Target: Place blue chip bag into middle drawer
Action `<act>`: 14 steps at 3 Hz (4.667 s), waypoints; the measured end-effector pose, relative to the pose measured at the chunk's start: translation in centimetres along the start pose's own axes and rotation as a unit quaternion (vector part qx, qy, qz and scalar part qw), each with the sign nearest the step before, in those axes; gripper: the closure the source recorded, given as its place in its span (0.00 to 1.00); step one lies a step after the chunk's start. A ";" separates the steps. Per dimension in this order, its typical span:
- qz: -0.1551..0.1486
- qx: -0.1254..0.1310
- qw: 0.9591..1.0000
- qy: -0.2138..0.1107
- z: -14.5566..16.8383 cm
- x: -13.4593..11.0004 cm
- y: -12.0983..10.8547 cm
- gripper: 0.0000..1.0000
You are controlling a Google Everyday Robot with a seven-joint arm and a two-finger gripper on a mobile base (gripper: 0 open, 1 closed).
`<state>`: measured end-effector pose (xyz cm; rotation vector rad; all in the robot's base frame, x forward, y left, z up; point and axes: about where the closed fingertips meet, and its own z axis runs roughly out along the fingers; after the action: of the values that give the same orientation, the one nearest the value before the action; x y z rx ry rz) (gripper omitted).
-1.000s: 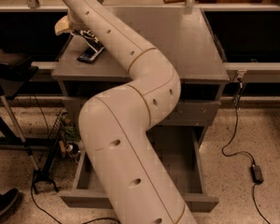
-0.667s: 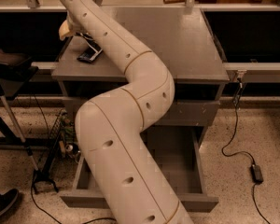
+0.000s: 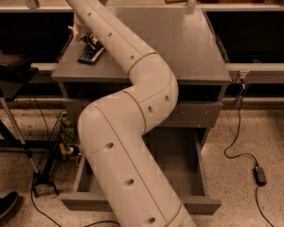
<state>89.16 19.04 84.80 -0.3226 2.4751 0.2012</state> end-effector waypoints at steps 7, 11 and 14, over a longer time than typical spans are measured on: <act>-0.047 0.013 0.995 -0.083 -15.8 -0.5 -8.9 1.00; -0.094 -0.053 0.991 -0.076 -24.9 15.0 -13.8 1.00; -0.099 -0.187 0.974 -0.081 -30.6 28.9 -17.5 1.00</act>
Offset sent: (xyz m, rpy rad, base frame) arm -0.0011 -0.0855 0.0606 -0.0432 -0.1112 -0.1238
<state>54.23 -9.75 90.31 -0.6808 2.2175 0.5881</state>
